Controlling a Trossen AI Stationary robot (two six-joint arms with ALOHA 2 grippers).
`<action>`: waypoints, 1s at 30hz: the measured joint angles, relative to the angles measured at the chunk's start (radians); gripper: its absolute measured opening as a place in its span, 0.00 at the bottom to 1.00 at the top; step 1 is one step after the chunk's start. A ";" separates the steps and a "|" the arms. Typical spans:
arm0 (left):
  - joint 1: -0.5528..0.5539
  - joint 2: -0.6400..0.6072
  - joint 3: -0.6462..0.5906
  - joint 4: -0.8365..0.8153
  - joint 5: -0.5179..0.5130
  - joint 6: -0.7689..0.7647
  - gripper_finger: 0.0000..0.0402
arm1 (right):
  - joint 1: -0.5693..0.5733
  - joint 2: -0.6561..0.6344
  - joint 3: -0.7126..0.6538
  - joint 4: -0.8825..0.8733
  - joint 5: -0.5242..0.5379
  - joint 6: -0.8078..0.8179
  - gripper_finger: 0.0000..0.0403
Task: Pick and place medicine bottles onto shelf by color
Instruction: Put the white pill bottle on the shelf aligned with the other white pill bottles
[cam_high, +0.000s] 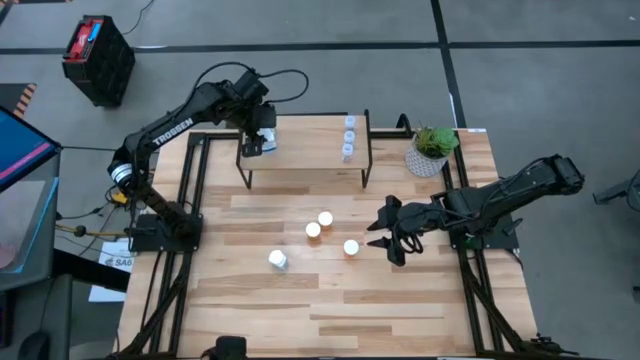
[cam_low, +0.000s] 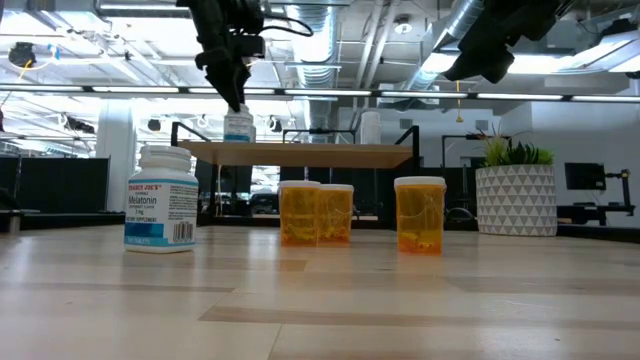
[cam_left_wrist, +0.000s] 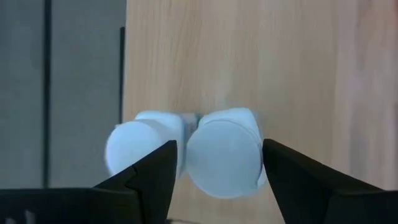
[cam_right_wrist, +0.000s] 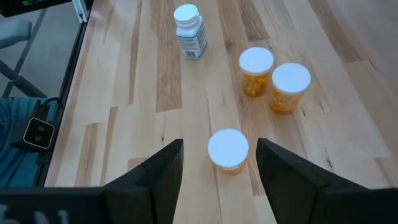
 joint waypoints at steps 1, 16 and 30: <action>-0.004 0.000 0.002 -0.003 -0.009 0.013 0.56 | 0.000 0.000 0.000 0.000 0.000 0.000 0.55; -0.127 0.000 0.168 -0.069 0.042 -0.072 0.56 | 0.000 0.000 0.000 -0.001 0.000 0.000 0.55; -0.342 0.001 0.181 -0.293 0.144 -0.245 0.56 | 0.001 0.000 -0.001 -0.094 -0.004 0.021 0.55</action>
